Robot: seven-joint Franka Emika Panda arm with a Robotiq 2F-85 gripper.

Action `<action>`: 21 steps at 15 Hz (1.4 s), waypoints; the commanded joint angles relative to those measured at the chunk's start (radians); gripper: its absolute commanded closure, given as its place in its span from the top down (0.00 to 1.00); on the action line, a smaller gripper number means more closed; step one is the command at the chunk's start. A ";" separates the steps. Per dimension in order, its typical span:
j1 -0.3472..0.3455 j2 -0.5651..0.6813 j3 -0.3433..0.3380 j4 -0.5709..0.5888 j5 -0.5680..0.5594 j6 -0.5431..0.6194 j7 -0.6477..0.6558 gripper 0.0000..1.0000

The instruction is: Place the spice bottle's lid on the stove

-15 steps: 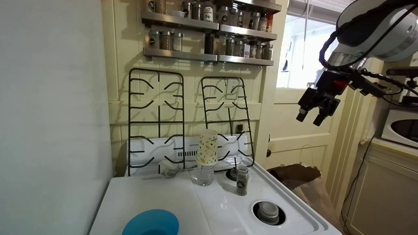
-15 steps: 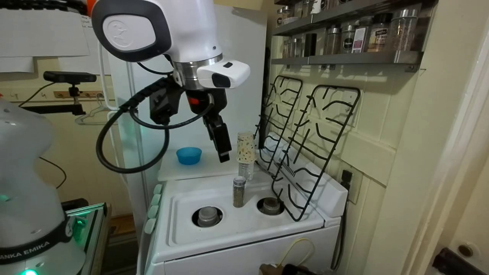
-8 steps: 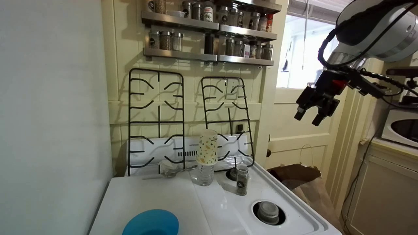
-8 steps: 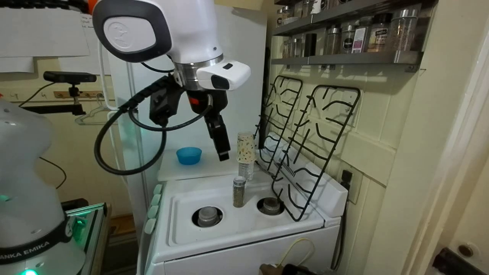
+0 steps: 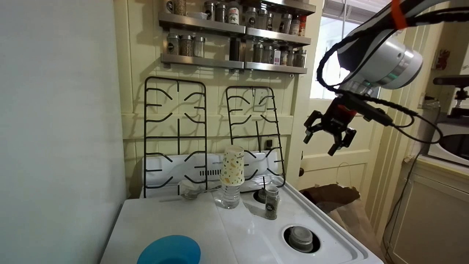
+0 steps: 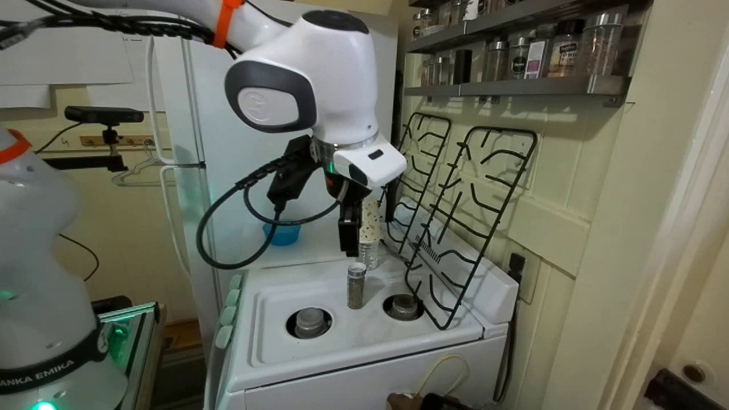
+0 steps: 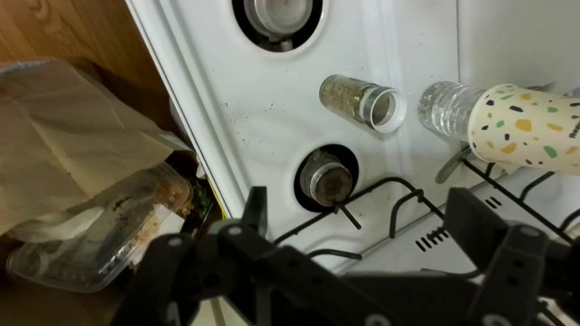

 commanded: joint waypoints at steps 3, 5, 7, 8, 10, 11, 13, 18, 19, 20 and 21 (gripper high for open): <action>-0.013 0.261 0.094 0.154 0.038 -0.126 0.121 1.00; -0.029 0.228 0.113 0.112 0.017 -0.081 0.110 1.00; -0.029 0.272 0.125 0.148 0.016 -0.103 0.121 1.00; -0.030 0.281 0.126 0.157 0.015 -0.108 0.122 1.00; -0.035 0.311 0.124 0.176 0.052 -0.088 0.182 1.00; -0.032 0.348 0.131 0.194 0.065 -0.062 0.225 1.00; -0.030 0.417 0.145 0.230 0.167 -0.030 0.270 1.00; -0.038 0.554 0.193 0.323 0.407 -0.018 0.331 1.00; -0.037 0.571 0.197 0.338 0.425 -0.023 0.348 1.00; -0.038 0.587 0.203 0.352 0.446 -0.026 0.359 1.00; -0.037 0.602 0.204 0.365 0.449 -0.042 0.382 1.00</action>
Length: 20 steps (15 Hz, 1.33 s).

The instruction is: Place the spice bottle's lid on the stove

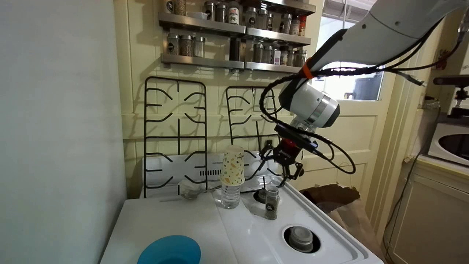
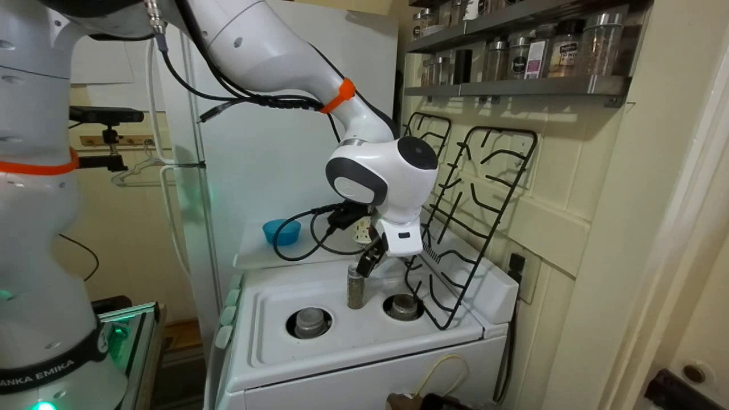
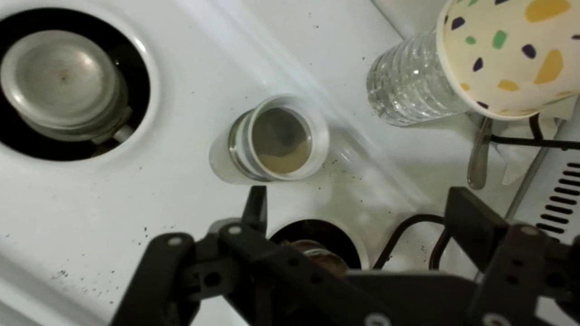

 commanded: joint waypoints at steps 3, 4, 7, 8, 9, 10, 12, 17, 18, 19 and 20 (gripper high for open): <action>-0.001 0.079 0.010 0.080 -0.004 -0.082 0.153 1.00; 0.000 0.081 0.008 0.084 -0.011 -0.094 0.173 1.00; 0.004 0.067 -0.005 0.076 -0.041 -0.087 0.239 1.00; 0.007 0.065 -0.011 0.074 -0.062 -0.086 0.266 1.00; 0.011 0.064 -0.019 0.073 -0.097 -0.093 0.301 1.00; 0.010 0.065 -0.021 0.074 -0.119 -0.101 0.323 1.00; 0.009 0.068 -0.019 0.078 -0.158 -0.118 0.355 1.00; 0.001 0.068 0.013 0.079 -0.121 -0.120 0.316 1.00; 0.003 0.068 0.015 0.081 -0.126 -0.124 0.324 1.00; 0.004 0.070 0.018 0.082 -0.126 -0.128 0.328 1.00; 0.005 0.071 0.020 0.083 -0.131 -0.135 0.333 1.00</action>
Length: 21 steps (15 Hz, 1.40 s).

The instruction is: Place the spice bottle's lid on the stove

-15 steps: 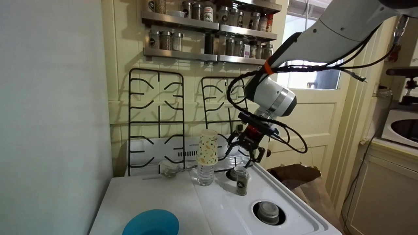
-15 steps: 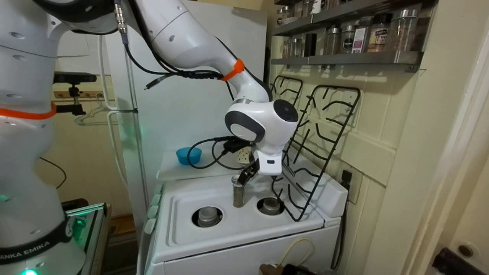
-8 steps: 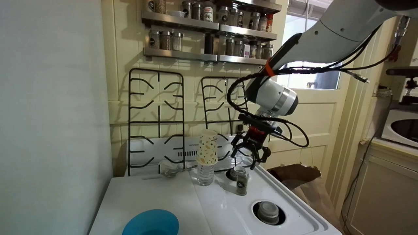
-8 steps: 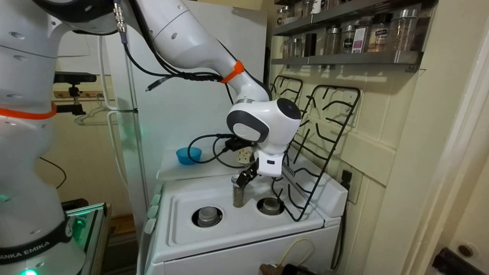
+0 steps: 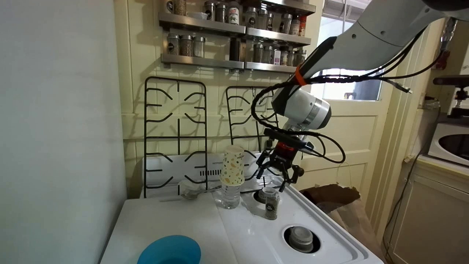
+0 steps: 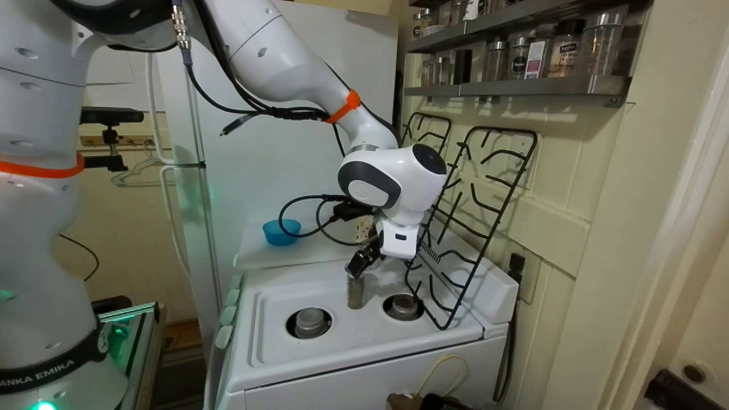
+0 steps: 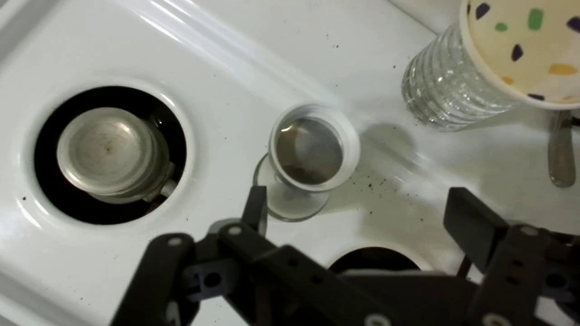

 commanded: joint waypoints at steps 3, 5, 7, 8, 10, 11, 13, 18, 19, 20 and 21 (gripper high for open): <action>0.007 0.003 0.004 0.010 -0.018 -0.069 0.030 1.00; 0.008 0.002 0.002 0.010 -0.021 -0.090 0.035 1.00; 0.009 0.004 0.003 0.011 -0.023 -0.109 0.037 1.00; 0.010 0.005 0.003 0.012 -0.023 -0.118 0.039 1.00; 0.010 0.008 0.002 0.013 -0.023 -0.127 0.044 1.00; 0.011 0.008 0.002 0.014 -0.023 -0.133 0.047 1.00; 0.011 0.011 0.002 0.016 -0.022 -0.139 0.051 0.88; 0.012 0.016 0.001 0.019 -0.025 -0.145 0.059 0.46; 0.012 0.016 0.001 0.019 -0.025 -0.145 0.061 0.37; 0.012 0.017 0.001 0.019 -0.025 -0.144 0.062 0.30; 0.012 0.015 0.001 0.019 -0.025 -0.145 0.064 0.24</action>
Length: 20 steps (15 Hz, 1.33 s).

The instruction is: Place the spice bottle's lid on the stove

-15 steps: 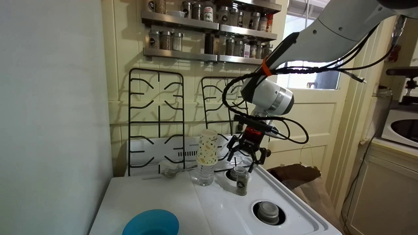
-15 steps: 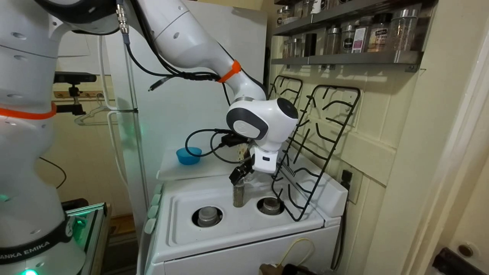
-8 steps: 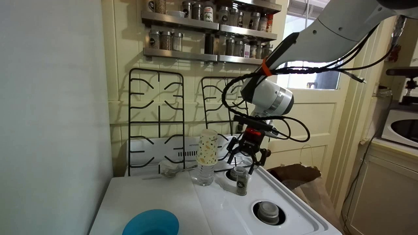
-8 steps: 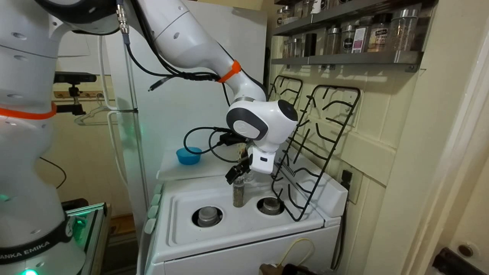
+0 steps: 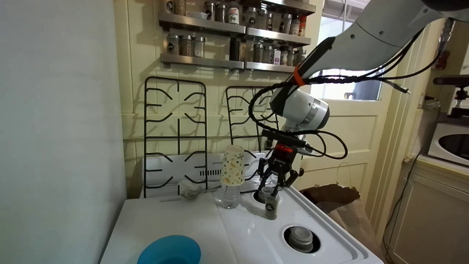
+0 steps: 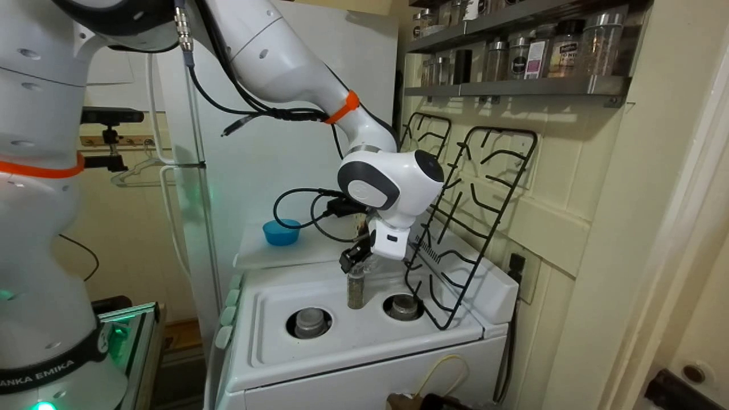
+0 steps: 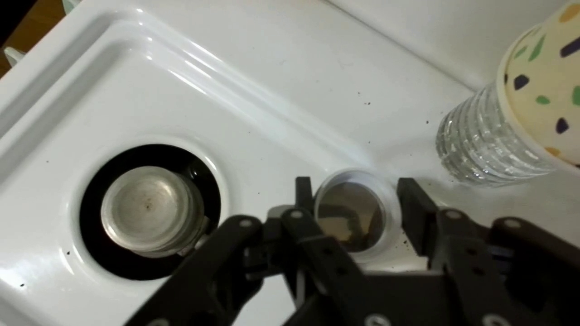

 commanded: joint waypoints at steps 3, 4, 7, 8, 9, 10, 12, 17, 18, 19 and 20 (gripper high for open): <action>0.010 -0.005 -0.004 0.007 -0.022 -0.023 0.022 0.24; 0.015 -0.018 -0.003 -0.002 -0.029 -0.018 0.021 0.24; 0.048 -0.076 -0.005 -0.041 -0.127 -0.001 0.031 0.24; 0.058 -0.094 -0.004 -0.052 -0.172 0.012 0.037 0.24; 0.066 -0.112 -0.001 -0.062 -0.213 0.019 0.040 0.24; 0.077 -0.132 0.000 -0.077 -0.258 0.039 0.040 0.24; 0.091 -0.186 0.004 -0.115 -0.327 0.096 0.038 0.24; 0.094 -0.325 0.041 -0.243 -0.374 0.346 -0.036 0.24; 0.092 -0.355 0.049 -0.277 -0.353 0.394 -0.058 0.24; 0.090 -0.378 0.054 -0.305 -0.347 0.435 -0.055 0.24; 0.088 -0.404 0.058 -0.337 -0.358 0.478 -0.035 0.24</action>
